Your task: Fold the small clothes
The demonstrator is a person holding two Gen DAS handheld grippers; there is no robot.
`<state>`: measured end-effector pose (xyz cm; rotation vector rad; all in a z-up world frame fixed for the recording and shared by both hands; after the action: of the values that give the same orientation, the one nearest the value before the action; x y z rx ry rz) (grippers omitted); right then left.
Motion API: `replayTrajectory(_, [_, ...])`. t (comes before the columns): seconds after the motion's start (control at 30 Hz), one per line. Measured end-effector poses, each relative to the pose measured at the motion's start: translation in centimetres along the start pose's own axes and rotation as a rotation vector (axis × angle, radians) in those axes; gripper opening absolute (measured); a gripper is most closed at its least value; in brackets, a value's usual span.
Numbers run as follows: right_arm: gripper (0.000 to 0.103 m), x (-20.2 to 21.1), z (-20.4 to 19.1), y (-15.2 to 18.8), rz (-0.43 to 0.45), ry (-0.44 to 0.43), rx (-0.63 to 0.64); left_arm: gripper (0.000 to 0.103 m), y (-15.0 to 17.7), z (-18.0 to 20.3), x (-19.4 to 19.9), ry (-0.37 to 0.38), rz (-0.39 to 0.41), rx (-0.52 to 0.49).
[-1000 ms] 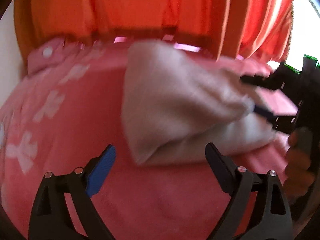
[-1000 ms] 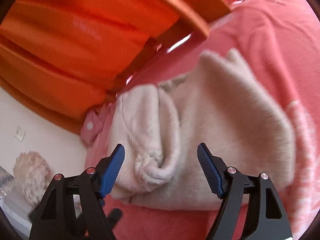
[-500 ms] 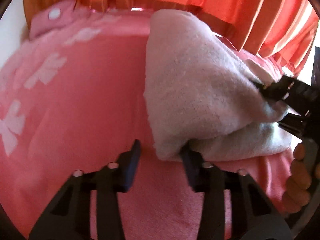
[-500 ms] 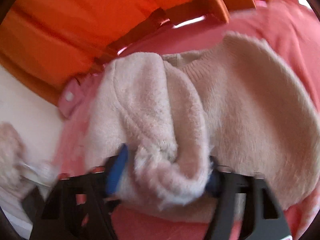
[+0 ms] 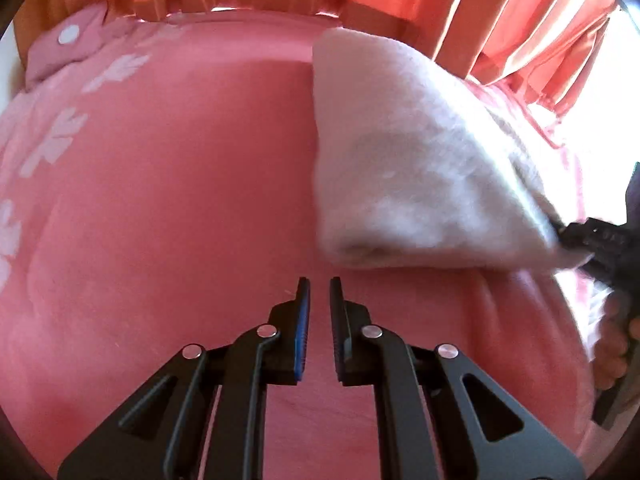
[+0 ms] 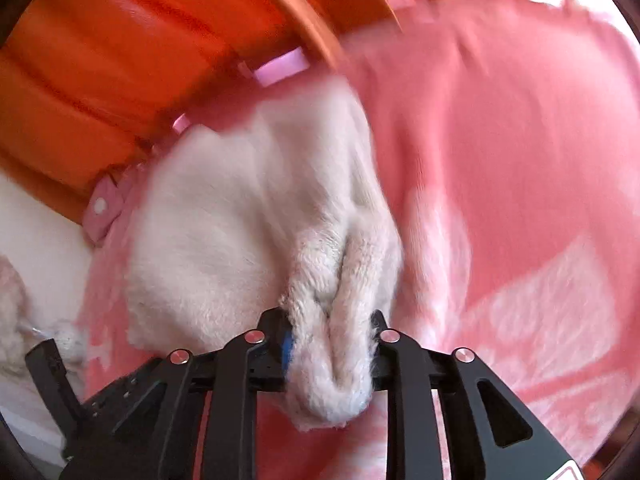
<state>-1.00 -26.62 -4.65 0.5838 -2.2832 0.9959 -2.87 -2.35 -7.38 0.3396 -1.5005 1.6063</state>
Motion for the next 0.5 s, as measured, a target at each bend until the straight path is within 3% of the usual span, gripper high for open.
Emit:
replayTrajectory(0.13, [0.047, 1.3, -0.7, -1.4, 0.059, -0.009, 0.05, 0.011, -1.9, 0.9, 3.1, 0.001, 0.086, -0.042])
replayTrajectory(0.2, [0.052, 1.3, -0.7, -2.5, 0.077, -0.034, 0.028, 0.014, -3.2, 1.4, 4.6, 0.02, 0.132, -0.047])
replayTrajectory(0.27, [0.058, 0.6, -0.4, -3.8, 0.078, -0.064, -0.015, 0.037, -4.8, 1.5, 5.2, 0.041, 0.164, -0.047])
replayTrajectory(0.37, [0.059, -1.8, -0.8, -4.8, 0.042, -0.054, -0.033, 0.046, -6.7, 2.5, 4.8, 0.05, 0.201, -0.042])
replayTrajectory(0.4, [0.055, -3.0, -1.4, -5.4, 0.025, -0.045, -0.011, 0.046, -7.0, 2.7, 4.4, 0.045, 0.202, -0.046])
replayTrajectory(0.47, [0.014, -4.1, -3.4, -6.5, 0.005, -0.039, 0.076, 0.046, -7.4, 3.2, 2.7, 0.019, 0.187, -0.041])
replayTrajectory(0.5, [0.012, -3.5, -4.9, -7.4, 0.029, -0.049, 0.113, 0.045, -7.4, 3.3, 1.9, 0.014, 0.172, -0.034])
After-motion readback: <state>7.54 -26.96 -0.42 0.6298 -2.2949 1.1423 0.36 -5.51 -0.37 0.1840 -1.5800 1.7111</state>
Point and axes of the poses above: each gripper's, at about its wrist camera, not at the fingertips, and x roughly against the way its jaws point, z to its right, y to its underside, the point moved 5 cm from there along -x, roughly the way its jaws point, and after that the axes turned 11 degrees about z, right-handed, at the moved point
